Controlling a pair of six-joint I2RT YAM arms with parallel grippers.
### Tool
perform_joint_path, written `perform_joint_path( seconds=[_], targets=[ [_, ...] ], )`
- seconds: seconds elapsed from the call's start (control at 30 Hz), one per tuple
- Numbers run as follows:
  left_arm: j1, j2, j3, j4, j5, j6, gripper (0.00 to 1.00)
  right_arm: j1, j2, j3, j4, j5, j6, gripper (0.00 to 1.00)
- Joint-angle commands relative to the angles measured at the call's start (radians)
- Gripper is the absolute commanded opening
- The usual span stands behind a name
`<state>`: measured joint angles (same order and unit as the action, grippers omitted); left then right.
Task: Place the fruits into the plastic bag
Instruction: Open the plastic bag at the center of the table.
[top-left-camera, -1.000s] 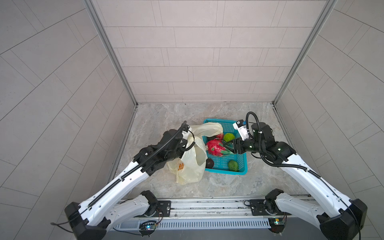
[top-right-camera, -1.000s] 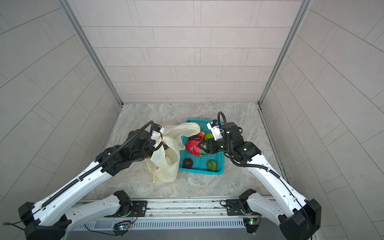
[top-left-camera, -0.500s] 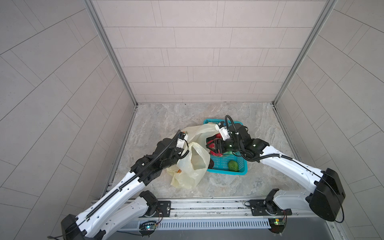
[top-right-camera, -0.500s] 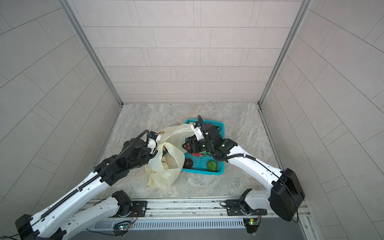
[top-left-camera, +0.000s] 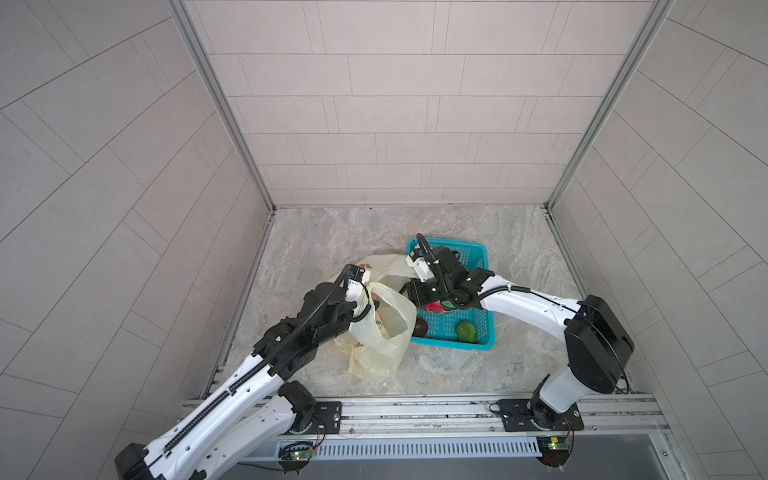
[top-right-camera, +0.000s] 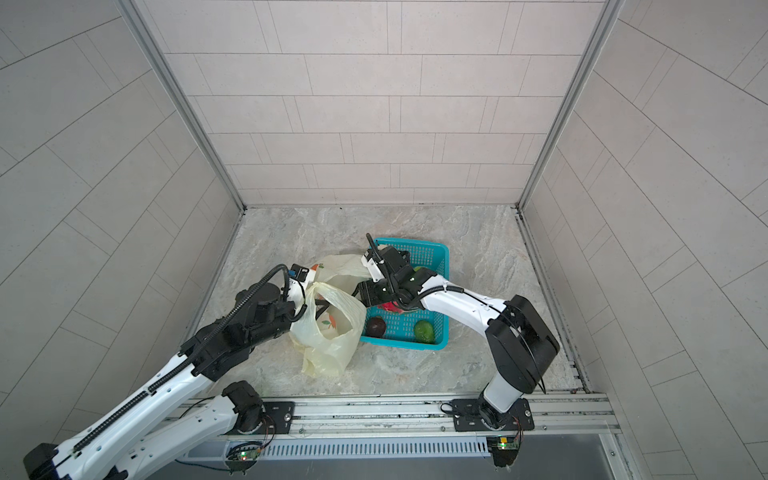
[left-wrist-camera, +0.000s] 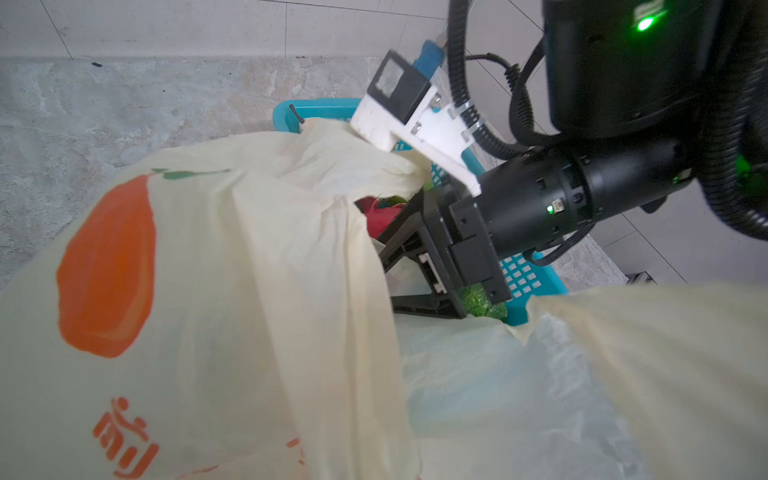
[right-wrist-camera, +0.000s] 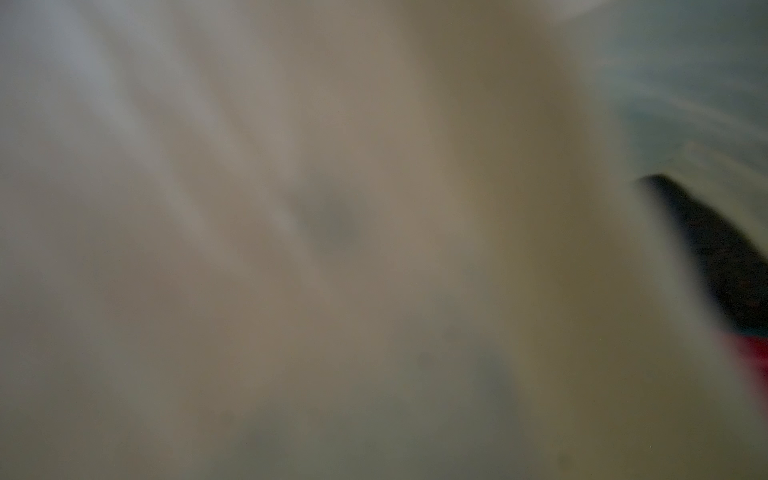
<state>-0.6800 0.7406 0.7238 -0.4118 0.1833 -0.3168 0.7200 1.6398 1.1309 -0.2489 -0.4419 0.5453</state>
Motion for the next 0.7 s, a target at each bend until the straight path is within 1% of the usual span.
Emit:
perform_joint_path(
  seconds=[0.0, 0.03, 0.13, 0.3, 0.4, 0.5, 0.67],
  targets=[
    [0.006, -0.005, -0.01, 0.035, -0.008, 0.008, 0.0, 0.013, 0.015, 0.046, -0.043, -0.062, -0.025, 0.25],
    [0.005, -0.006, -0.009, 0.037, -0.01, 0.01, 0.0, 0.013, 0.018, 0.049, -0.048, -0.061, -0.026, 0.0],
    [0.005, -0.001, -0.008, 0.032, -0.026, 0.018, 0.0, 0.012, -0.002, 0.063, -0.061, -0.058, -0.055, 0.0],
    [0.008, -0.001, -0.007, 0.033, -0.106, 0.022, 0.0, 0.012, -0.096, 0.115, -0.055, -0.003, -0.112, 0.0],
    [0.02, -0.003, 0.001, 0.05, -0.126, 0.024, 0.0, 0.013, -0.145, 0.157, -0.036, 0.028, -0.136, 0.0],
    [0.042, 0.0, 0.015, 0.065, -0.135, 0.034, 0.0, 0.012, -0.201, 0.152, 0.031, 0.07, -0.144, 0.0],
    [0.104, 0.015, 0.034, 0.067, -0.155, 0.054, 0.0, 0.013, -0.278, 0.14, 0.038, 0.147, -0.16, 0.0]
  ],
)
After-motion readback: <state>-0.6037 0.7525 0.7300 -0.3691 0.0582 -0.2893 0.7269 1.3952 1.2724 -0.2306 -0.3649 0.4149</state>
